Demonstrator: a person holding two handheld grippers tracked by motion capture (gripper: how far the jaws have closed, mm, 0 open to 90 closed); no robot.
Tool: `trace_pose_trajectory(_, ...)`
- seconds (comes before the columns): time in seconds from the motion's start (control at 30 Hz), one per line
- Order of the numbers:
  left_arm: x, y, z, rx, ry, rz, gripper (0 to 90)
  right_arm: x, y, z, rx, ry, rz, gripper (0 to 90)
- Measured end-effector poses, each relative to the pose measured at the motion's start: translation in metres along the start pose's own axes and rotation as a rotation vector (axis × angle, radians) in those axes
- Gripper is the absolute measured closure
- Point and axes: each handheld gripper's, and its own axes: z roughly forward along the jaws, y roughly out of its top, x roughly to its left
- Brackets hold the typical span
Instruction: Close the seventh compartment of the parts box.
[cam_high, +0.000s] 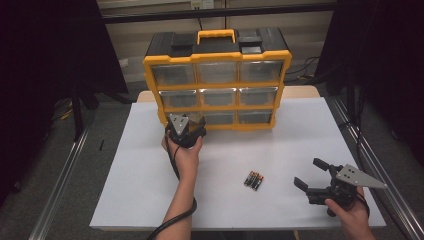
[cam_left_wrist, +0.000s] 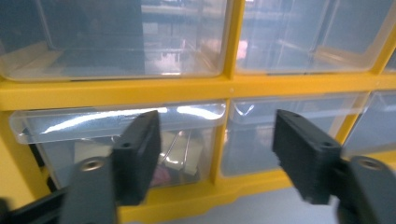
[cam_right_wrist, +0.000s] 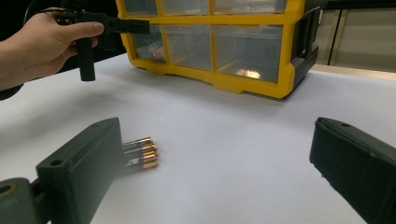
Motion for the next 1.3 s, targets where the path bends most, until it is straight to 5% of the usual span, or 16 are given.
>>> trace_pose_trajectory(0.37, -0.008, -0.003, 0.002, -0.041, -0.008, -0.027, 5.0, -0.001, 0.001, -0.002, 0.001, 0.005, -0.01, 2.2)
trace_pose_trajectory(0.8, -0.017, -0.013, 0.005, -0.068, 0.024, -0.013, 3.2, -0.001, 0.001, -0.001, -0.007, 0.003, 0.005, 2.2)
trace_pose_trajectory(1.3, -0.024, -0.017, 0.006, -0.088, 0.013, 0.026, 3.2, -0.003, 0.001, -0.001, -0.011, 0.001, 0.011, 2.2)
